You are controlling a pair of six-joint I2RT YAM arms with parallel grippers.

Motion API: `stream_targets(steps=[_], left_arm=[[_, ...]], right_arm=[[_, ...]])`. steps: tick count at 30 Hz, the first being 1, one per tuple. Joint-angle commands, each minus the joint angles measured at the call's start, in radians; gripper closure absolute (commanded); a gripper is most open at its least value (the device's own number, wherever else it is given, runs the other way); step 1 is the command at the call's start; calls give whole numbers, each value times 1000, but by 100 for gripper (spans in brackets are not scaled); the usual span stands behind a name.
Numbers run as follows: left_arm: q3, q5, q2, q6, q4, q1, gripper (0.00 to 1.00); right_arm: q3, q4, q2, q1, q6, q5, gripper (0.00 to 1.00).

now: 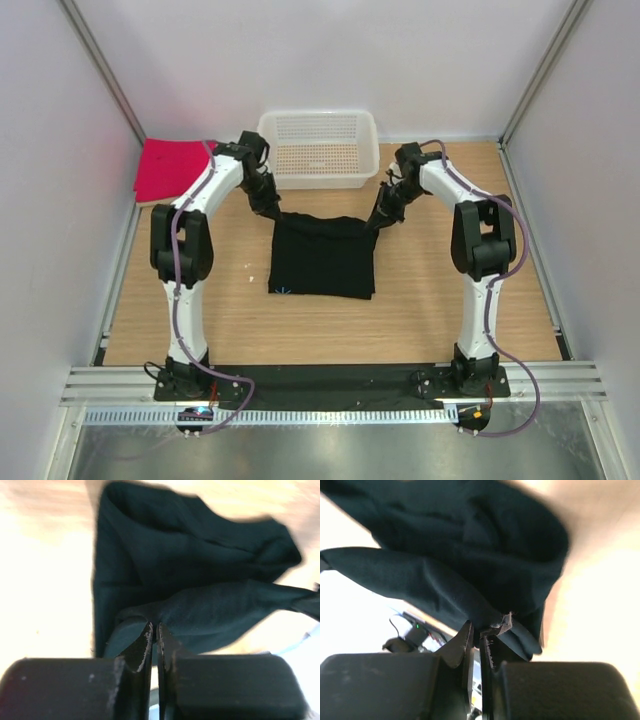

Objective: Fold and stack the t-shirts
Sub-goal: Fold the tshirt

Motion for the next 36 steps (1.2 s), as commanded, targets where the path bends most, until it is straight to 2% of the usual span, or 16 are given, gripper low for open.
stream_targets(steps=[1, 2, 5, 6, 7, 8, 11, 14, 15, 17, 20, 24, 30, 36], left_arm=[[51, -89, 43, 8, 61, 16, 93], [95, -109, 63, 8, 47, 18, 90], [108, -181, 24, 20, 71, 13, 71], [129, -236, 11, 29, 41, 13, 66], [132, -264, -4, 43, 27, 13, 65], [126, -288, -25, 61, 15, 13, 61], [25, -310, -145, 77, 28, 13, 55], [-126, -247, -261, 72, 68, 13, 50], [-162, -160, -292, 74, 67, 12, 50], [-271, -76, -320, 77, 111, -8, 55], [-407, -31, -377, 68, 204, -57, 67], [-507, 26, -365, -7, 291, -125, 74], [-571, -35, -266, -53, 274, -154, 78], [-699, -77, -252, -60, 262, -178, 78]], right_arm=[[80, 87, 44, -37, 37, 39, 85], [89, 91, 53, -40, 39, 55, 80], [156, 61, 68, -46, 11, 128, 64], [181, 36, 70, -48, -2, 174, 54], [235, -20, 70, -45, -19, 209, 51], [262, -54, 70, -46, -56, 242, 43], [283, -119, 24, -45, -102, 305, 39], [166, -96, -74, -17, -102, 265, 39], [124, -84, -103, -5, -98, 250, 39], [-4, -21, -196, 36, -87, 233, 40], [-147, 82, -255, 132, -53, 214, 44], [-204, 119, -228, 237, -47, 240, 48], [-282, 153, -179, 311, -90, 329, 48], [-479, 225, -218, 316, -82, 358, 48]])
